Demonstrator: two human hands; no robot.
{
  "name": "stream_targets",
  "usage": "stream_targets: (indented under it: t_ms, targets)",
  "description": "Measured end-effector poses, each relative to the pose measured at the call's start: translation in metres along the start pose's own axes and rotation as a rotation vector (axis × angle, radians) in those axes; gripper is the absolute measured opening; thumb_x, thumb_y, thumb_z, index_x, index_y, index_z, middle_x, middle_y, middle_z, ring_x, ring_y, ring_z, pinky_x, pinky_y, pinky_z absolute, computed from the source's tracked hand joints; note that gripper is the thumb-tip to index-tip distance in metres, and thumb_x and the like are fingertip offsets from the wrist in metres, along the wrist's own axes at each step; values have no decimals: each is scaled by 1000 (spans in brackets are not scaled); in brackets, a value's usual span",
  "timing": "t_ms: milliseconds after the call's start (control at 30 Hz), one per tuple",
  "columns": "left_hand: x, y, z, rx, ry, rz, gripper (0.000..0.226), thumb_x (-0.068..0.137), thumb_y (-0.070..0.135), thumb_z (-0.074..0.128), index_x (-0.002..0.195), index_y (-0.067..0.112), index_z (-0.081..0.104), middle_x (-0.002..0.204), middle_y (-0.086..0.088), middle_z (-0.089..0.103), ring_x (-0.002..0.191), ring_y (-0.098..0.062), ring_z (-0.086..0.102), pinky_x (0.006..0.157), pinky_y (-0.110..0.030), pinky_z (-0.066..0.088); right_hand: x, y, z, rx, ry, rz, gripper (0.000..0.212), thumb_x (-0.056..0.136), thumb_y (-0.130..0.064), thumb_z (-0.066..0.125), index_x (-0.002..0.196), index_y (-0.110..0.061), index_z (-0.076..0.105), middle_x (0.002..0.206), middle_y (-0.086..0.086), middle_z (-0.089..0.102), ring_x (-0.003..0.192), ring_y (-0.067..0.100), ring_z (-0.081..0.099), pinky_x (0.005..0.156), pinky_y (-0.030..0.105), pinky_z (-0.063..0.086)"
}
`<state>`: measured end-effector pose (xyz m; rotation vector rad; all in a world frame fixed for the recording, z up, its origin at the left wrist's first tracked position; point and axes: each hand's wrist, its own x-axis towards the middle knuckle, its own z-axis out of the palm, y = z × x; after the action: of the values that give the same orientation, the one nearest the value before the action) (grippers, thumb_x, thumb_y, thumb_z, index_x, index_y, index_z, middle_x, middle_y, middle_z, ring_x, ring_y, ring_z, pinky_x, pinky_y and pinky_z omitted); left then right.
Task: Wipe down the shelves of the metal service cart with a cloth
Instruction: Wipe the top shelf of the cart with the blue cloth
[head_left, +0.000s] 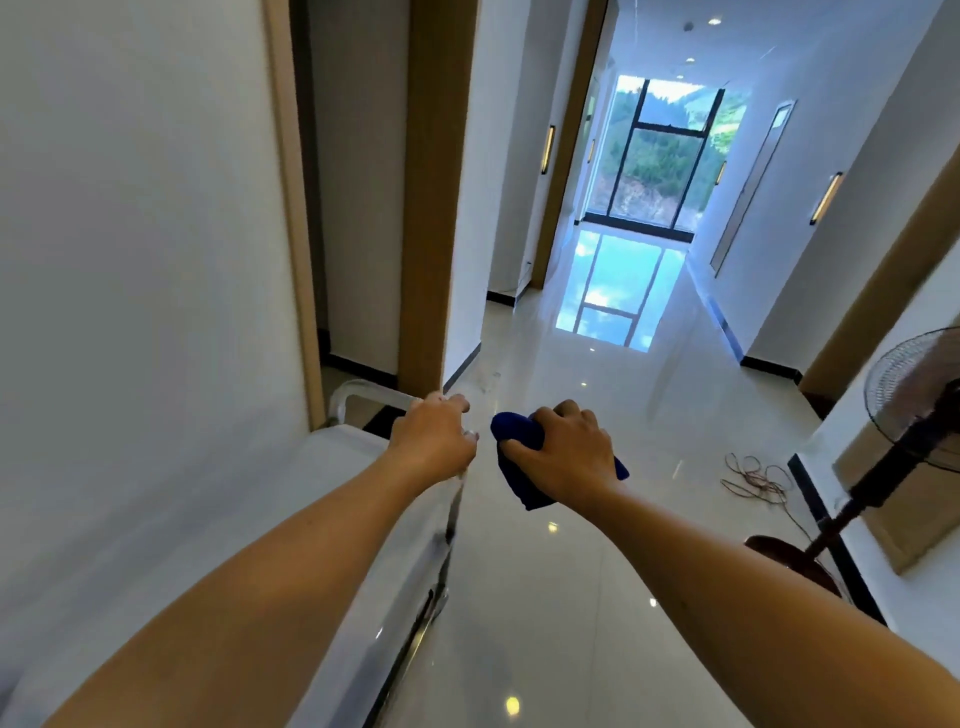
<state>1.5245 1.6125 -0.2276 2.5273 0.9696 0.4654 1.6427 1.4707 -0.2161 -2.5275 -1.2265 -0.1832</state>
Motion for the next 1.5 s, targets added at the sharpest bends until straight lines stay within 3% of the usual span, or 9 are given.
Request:
stream_targets:
  t_ms: [233, 467, 633, 800, 1000, 1200, 1367, 1433, 1500]
  targets:
    - [11, -100, -30, 124, 75, -271, 49, 94, 40, 58, 139, 22, 49, 137, -8, 54, 119, -28, 53, 94, -43, 52, 70, -77, 73, 88, -130, -247, 52, 88, -68, 46, 121, -30, 59, 115, -2, 56, 100, 17, 46, 83, 39, 45]
    - [-5, -166, -49, 186, 108, -563, 47, 95, 40, 51, 138, 20, 47, 133, -9, 52, 117, -28, 49, 90, -42, 47, 126, -163, 142, 143, -243, -540, 53, 88, -70, 46, 118, -29, 62, 115, 0, 57, 104, 21, 50, 87, 43, 47]
    - [-43, -196, -49, 172, 168, -835, 49, 96, 39, 50, 142, 22, 44, 141, -8, 48, 125, -28, 44, 97, -42, 45, 131, -219, 183, 166, -369, -762, 55, 89, -68, 42, 120, -26, 60, 114, 0, 54, 98, 22, 47, 76, 39, 37]
    - [-103, -209, -31, 168, 261, -1101, 49, 96, 37, 51, 141, 20, 46, 141, -10, 48, 126, -32, 42, 95, -41, 41, 95, -253, 222, 220, -528, -1007, 55, 90, -66, 44, 118, -22, 61, 116, 3, 55, 101, 26, 49, 84, 42, 42]
    - [-186, -206, 10, 222, 397, -1337, 44, 93, 32, 55, 133, 14, 53, 142, -13, 44, 131, -33, 35, 104, -45, 39, 23, -263, 262, 183, -660, -1204, 56, 91, -65, 41, 119, -21, 61, 119, 3, 56, 103, 28, 51, 85, 43, 41]
    - [-237, -200, 65, 212, 417, -1357, 38, 94, 24, 55, 130, 12, 54, 141, -11, 45, 131, -29, 36, 103, -39, 37, -48, -241, 295, 120, -698, -1325, 53, 93, -62, 38, 117, -21, 60, 116, 1, 59, 100, 25, 52, 85, 44, 40]
    - [-258, -199, 115, 107, 412, -1423, 45, 94, 14, 57, 138, 17, 48, 151, -8, 34, 138, -25, 33, 106, -37, 38, -84, -215, 324, 34, -624, -1483, 54, 94, -61, 36, 112, -16, 61, 116, 5, 59, 99, 30, 53, 84, 47, 42]
    - [-262, -199, 129, 57, 376, -1456, 49, 93, 13, 56, 140, 19, 46, 155, -5, 31, 141, -25, 28, 110, -37, 36, -95, -202, 335, -1, -653, -1551, 55, 96, -59, 34, 116, -16, 62, 123, 7, 58, 106, 33, 52, 88, 48, 41]
    - [-263, -202, 138, 18, 348, -1487, 53, 88, 9, 54, 139, 20, 45, 156, -4, 30, 141, -26, 26, 111, -39, 35, -102, -191, 349, -54, -711, -1645, 56, 100, -58, 31, 131, -19, 56, 138, 9, 53, 123, 37, 45, 99, 51, 35]
